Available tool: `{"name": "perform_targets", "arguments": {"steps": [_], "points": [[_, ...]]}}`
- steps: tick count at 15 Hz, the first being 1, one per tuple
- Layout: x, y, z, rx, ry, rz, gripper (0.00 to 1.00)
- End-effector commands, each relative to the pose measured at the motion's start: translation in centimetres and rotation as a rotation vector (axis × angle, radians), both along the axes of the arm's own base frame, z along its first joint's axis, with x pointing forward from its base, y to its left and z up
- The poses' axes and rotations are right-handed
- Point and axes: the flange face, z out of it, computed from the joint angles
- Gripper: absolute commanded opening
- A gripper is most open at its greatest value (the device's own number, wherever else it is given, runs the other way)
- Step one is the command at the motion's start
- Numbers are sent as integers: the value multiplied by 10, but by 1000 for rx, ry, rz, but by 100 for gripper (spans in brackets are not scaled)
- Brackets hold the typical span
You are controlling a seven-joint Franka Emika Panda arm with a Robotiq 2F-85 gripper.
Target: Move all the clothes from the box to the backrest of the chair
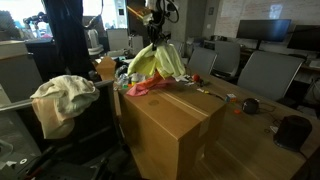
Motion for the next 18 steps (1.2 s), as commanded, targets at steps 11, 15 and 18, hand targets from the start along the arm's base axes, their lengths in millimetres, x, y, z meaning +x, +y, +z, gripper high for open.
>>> {"name": "perform_targets", "arguments": {"steps": [11,15,18], "points": [[-69,-19,81,-40,-280,-125,3],[-90,-12,117,-88,-355,-110,3],[-111,-4,123,-99,-347,-78,3]]}}
